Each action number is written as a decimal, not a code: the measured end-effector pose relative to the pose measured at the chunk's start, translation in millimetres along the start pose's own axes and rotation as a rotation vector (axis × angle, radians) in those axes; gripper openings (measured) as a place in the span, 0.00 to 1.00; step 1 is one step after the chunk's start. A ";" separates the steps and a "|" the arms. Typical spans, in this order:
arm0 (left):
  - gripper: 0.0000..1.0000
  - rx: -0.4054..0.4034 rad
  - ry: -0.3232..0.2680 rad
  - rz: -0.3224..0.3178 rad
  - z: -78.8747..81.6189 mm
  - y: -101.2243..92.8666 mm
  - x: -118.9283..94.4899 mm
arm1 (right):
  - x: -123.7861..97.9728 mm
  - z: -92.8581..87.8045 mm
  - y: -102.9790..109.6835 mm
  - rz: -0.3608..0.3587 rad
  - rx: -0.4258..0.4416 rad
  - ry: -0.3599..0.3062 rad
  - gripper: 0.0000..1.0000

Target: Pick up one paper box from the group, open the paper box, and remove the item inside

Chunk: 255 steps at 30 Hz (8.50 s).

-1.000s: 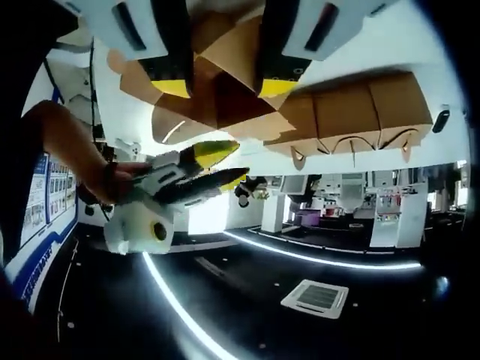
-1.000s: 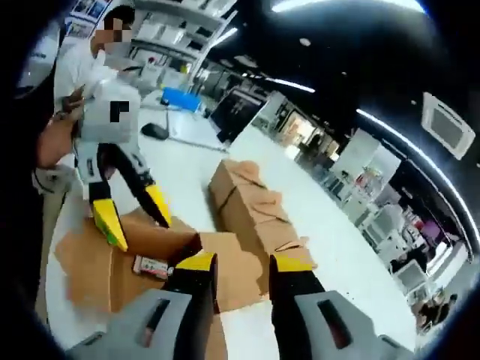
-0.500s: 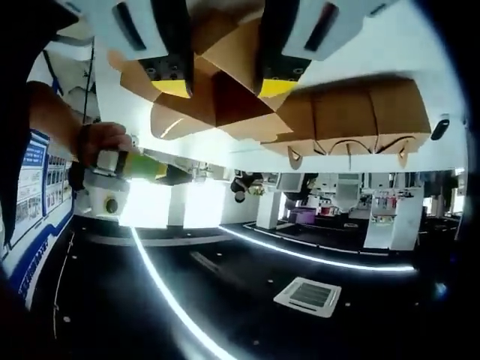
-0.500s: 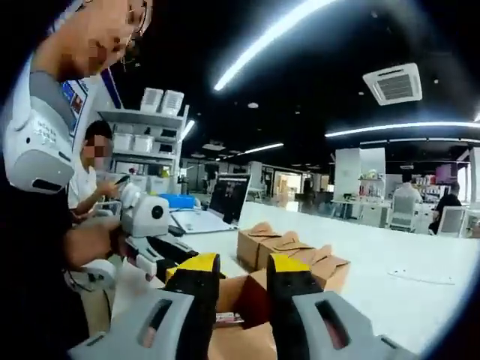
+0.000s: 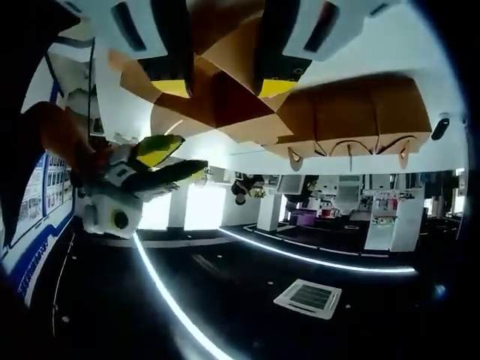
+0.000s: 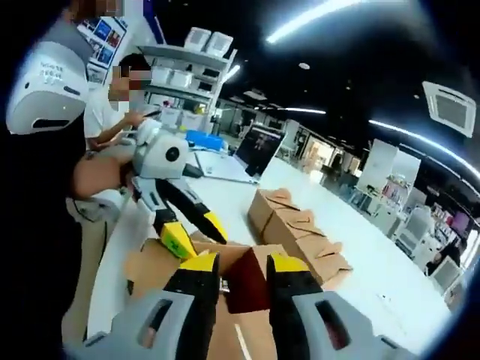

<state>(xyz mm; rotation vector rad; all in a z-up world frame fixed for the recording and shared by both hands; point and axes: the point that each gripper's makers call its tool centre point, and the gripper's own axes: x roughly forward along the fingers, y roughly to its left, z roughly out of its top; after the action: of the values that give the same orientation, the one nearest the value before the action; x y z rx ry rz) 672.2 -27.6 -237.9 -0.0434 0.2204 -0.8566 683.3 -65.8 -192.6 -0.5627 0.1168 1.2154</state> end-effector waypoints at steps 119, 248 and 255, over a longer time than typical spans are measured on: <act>0.26 0.077 -0.007 0.145 3.2 -3.6 9.6 | 8.1 -13.7 1.3 -0.062 -0.477 0.234 0.17; 0.32 0.070 -0.247 0.168 42.9 9.4 -84.5 | -153.1 -85.8 -32.3 -0.559 0.633 -0.377 0.31; 0.23 0.104 -0.209 0.303 36.9 29.5 -89.1 | -142.5 -95.2 -19.7 -0.534 0.645 -0.324 0.18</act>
<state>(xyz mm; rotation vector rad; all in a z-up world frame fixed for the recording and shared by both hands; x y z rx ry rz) 645.4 57.0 -190.0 -0.0021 -0.0149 -0.5552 669.7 -236.5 -213.6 0.1699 0.0704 0.6721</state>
